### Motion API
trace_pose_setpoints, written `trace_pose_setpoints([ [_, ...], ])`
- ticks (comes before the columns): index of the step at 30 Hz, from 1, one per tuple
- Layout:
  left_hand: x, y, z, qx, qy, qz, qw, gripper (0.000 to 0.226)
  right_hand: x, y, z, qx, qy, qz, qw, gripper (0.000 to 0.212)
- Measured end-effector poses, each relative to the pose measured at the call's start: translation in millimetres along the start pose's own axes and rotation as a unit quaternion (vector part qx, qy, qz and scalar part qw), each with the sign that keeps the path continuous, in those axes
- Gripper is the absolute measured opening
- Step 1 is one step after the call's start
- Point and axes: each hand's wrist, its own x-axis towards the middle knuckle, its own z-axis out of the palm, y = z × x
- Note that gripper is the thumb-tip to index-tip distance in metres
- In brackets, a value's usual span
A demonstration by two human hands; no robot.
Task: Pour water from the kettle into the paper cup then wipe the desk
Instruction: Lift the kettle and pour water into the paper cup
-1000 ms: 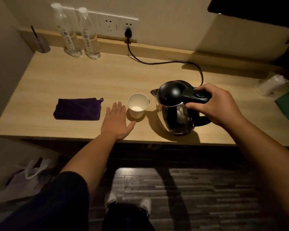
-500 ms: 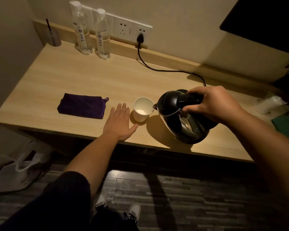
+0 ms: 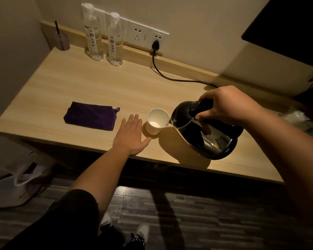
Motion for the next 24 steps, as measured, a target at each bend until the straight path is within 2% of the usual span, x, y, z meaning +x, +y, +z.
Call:
trace_pose_setpoints([
  [24, -2, -1, -1, -0.012, 0.005, 0.002, 1.0, 0.089, 20, -32, -19, -0.065, -0.043, -0.016, 0.997, 0.047],
])
